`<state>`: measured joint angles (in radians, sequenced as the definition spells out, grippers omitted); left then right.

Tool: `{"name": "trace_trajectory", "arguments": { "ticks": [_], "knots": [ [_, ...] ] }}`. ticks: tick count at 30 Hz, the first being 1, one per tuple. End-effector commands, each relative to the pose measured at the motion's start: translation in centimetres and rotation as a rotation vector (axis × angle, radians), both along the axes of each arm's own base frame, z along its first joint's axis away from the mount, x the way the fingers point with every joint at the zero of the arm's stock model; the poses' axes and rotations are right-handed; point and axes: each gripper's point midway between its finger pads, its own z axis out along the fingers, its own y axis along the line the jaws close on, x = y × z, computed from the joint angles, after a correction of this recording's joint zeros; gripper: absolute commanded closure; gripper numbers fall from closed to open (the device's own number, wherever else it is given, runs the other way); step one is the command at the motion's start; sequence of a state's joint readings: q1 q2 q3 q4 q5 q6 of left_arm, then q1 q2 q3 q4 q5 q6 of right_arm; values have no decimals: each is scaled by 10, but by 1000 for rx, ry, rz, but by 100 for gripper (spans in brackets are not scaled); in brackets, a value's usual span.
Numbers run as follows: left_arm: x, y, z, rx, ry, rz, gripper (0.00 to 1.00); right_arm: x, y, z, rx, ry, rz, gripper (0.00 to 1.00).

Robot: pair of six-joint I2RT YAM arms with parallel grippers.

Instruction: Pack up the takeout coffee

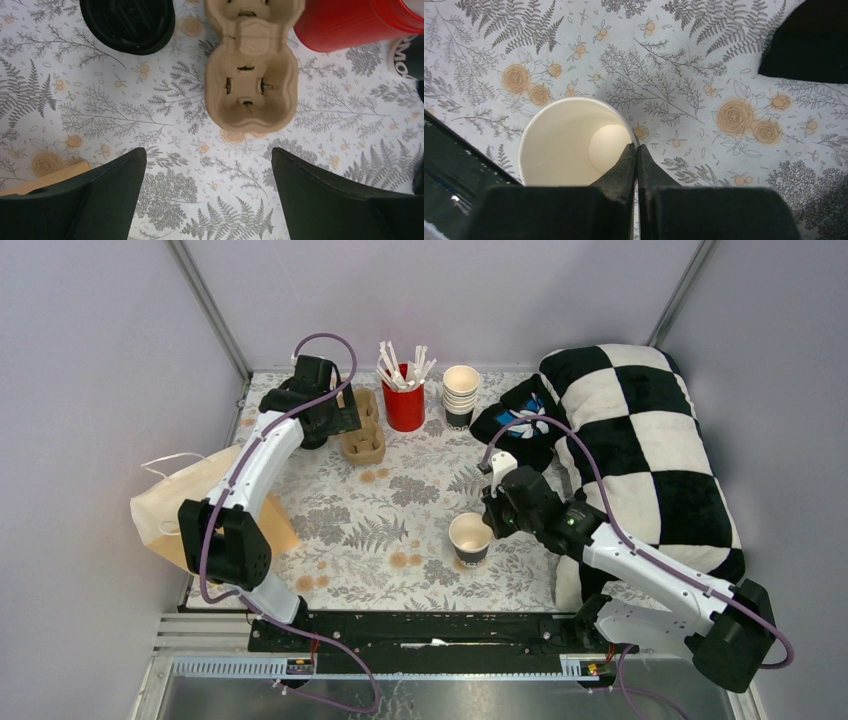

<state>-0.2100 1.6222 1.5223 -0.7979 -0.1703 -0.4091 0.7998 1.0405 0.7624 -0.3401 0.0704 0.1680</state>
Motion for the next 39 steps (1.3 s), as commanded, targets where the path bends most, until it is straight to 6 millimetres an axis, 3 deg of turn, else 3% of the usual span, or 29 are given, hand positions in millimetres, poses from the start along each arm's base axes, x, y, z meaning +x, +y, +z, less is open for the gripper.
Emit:
{"name": "trace_trajectory", "arguments": {
  "ticks": [1, 9, 14, 17, 21, 27, 36, 39],
  "knots": [
    [29, 14, 13, 28, -72, 43, 1, 17, 9, 17, 39, -156, 8, 99],
    [55, 35, -14, 67, 12, 69, 3, 14, 13, 4, 11, -154, 48, 91],
    [78, 44, -32, 102, 44, 68, 6, 15, 16, 6, 20, -139, 38, 84],
    [90, 50, -43, 110, 58, 76, 9, 14, 18, 18, 41, -139, 37, 58],
    [102, 55, -50, 131, 64, 82, 17, 17, 13, 44, 49, -156, -1, 40],
    [111, 65, -61, 133, 80, 90, 37, 20, -5, 71, 45, -180, -100, 37],
    [122, 70, -77, 87, 103, 77, 44, 26, -17, 90, 40, -218, -177, 29],
    [124, 74, -80, 80, 108, 85, 52, 26, -18, 96, 49, -224, -183, 28]
  ]
}}
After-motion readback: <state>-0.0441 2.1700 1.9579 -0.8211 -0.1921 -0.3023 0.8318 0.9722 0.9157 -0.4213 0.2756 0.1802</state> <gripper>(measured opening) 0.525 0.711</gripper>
